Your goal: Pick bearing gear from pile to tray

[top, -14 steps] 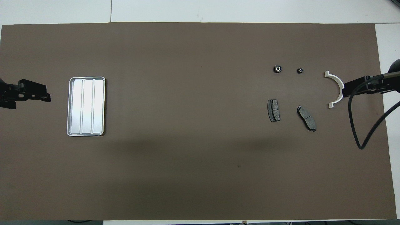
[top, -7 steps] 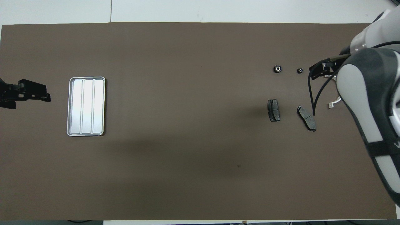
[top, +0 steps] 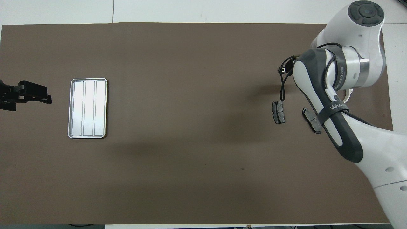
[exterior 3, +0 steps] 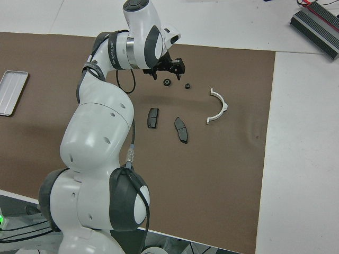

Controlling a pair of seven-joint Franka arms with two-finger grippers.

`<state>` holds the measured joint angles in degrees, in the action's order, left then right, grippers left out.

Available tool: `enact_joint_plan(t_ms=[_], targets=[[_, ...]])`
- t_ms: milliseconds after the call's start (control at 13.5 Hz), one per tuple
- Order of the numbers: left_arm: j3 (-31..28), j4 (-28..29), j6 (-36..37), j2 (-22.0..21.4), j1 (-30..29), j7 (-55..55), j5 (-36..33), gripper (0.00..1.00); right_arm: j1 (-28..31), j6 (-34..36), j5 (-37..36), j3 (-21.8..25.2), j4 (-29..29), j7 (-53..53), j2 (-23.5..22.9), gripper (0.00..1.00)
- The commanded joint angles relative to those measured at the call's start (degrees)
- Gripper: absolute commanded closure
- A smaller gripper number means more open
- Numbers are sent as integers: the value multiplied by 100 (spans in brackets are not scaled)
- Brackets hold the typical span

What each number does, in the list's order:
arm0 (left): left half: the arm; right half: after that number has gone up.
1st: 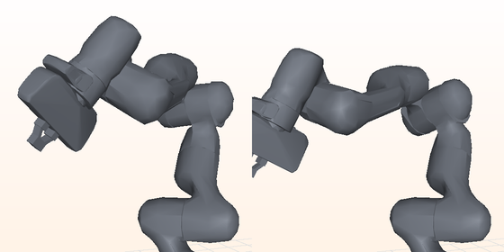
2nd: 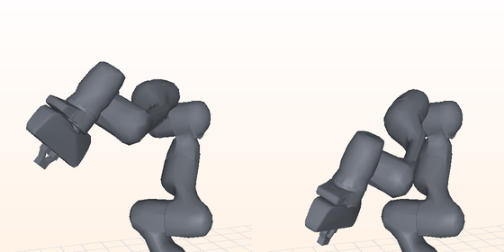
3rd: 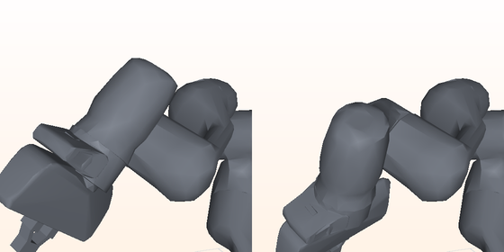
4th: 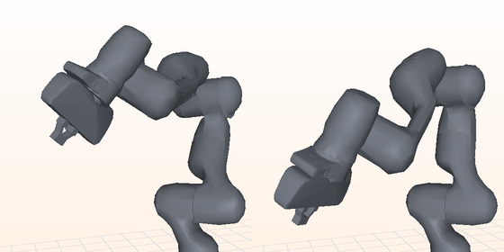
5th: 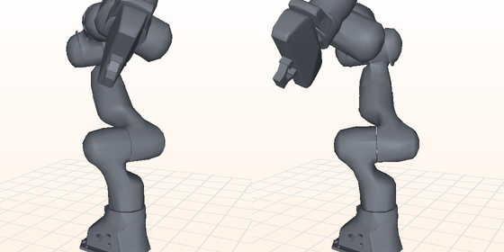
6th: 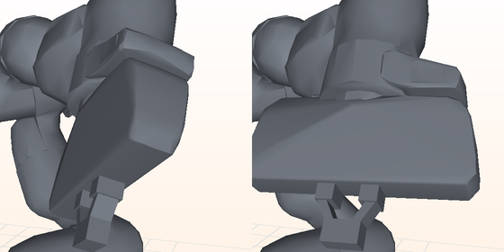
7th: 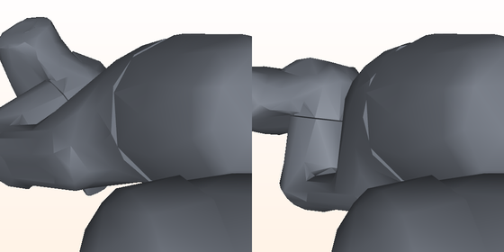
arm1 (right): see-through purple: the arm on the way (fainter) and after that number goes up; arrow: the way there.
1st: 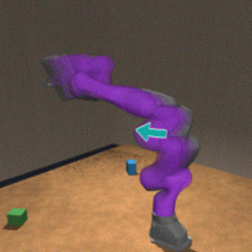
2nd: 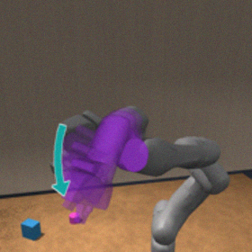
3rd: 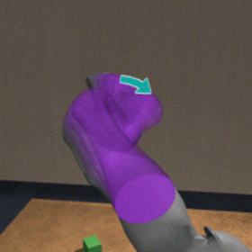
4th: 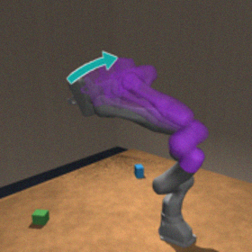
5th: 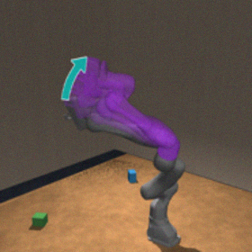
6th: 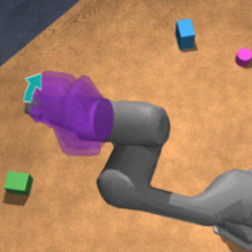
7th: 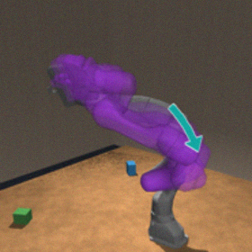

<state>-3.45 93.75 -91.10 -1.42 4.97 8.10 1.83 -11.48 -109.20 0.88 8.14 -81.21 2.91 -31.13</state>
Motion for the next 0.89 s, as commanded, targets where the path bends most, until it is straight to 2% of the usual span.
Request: enact_joint_plan(t_ms=[0, 295, 591, 812], targets=[[12, 38, 84, -96, -22, -10, -51, 0, 268, 57, 279, -268, 737, 165, -586, 0], [12, 38, 92, -96, -22, -10, -51, 0, 365, -364, 307, -409, 940, 349, -982, 4], [12, 38, 92, -96, -22, -10, -51, 0, 374, -505, 307, -445, 1230, 412, -1369, 5], [12, 38, 84, -96, -22, -10, -51, 0, 365, -681, 281, -453, 1231, 464, -1501, 7]])
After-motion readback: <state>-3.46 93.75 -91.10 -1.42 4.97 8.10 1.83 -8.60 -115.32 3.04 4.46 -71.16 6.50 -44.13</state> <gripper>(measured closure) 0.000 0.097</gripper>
